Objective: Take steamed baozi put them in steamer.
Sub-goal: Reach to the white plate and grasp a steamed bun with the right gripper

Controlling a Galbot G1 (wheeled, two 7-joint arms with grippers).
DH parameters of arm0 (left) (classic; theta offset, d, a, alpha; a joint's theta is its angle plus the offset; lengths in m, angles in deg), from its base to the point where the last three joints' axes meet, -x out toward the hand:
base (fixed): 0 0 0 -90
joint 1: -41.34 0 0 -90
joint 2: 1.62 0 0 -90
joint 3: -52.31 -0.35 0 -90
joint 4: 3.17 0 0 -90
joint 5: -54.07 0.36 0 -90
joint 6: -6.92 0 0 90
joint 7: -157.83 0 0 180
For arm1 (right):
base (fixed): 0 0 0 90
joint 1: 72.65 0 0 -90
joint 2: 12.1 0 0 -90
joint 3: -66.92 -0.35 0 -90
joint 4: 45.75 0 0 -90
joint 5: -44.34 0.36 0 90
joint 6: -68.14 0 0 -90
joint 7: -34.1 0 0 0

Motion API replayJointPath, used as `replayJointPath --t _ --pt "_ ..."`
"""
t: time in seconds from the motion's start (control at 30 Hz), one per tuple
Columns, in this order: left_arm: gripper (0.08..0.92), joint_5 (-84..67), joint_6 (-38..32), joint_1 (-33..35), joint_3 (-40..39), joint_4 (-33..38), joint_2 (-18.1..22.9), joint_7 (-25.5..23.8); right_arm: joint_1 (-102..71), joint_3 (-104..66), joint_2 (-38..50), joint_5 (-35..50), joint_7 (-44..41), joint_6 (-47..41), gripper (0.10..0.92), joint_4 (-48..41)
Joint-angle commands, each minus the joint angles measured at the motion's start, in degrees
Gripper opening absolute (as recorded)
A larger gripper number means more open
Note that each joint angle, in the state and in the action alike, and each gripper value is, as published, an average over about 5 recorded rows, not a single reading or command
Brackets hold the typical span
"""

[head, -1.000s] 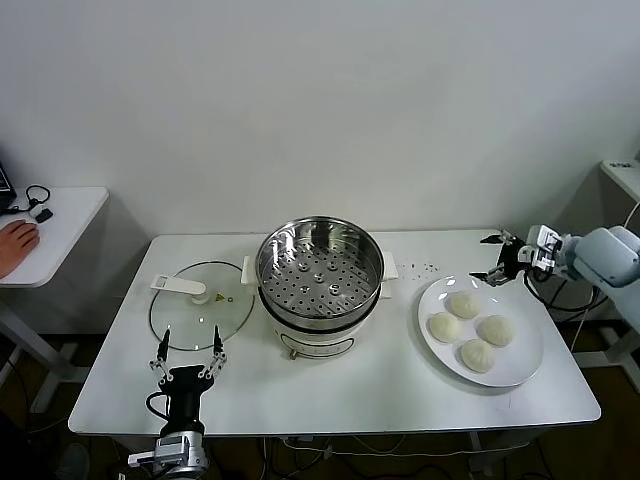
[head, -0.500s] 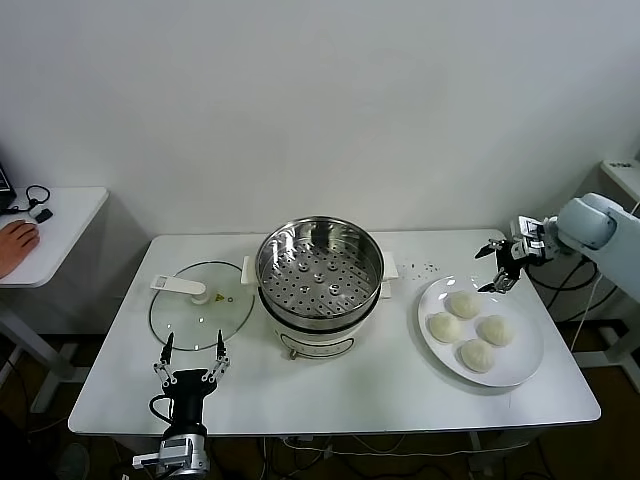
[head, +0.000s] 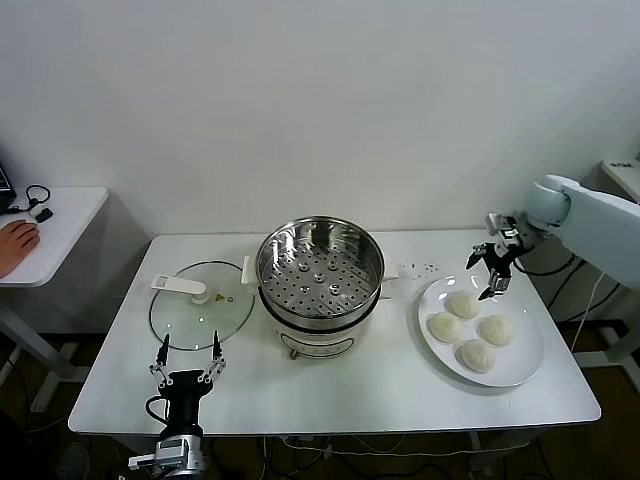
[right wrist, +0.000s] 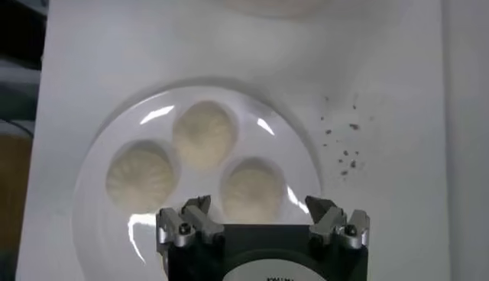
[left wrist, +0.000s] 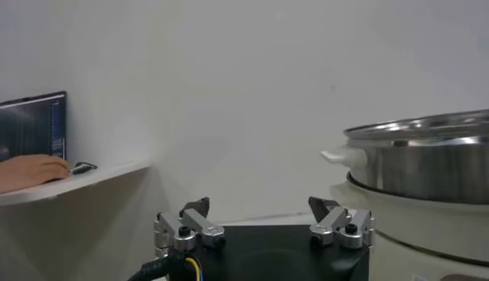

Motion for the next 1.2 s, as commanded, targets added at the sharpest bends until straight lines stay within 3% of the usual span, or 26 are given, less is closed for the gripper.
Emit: replayJointPath --t 0.03,1.2 --pt "0.823 -0.1 -0.25 -0.11 0.27 -0.24 2.8 -0.03 1.74 6.07 -3.85 0.08 -1.87 1.75 0.823 -4.49" --pt "0.823 0.45 -1.18 -1.3 2.22 -3.38 2.8 -0.7 -11.93 -5.77 -10.13 -5.08 1.27 0.73 0.823 -17.2"
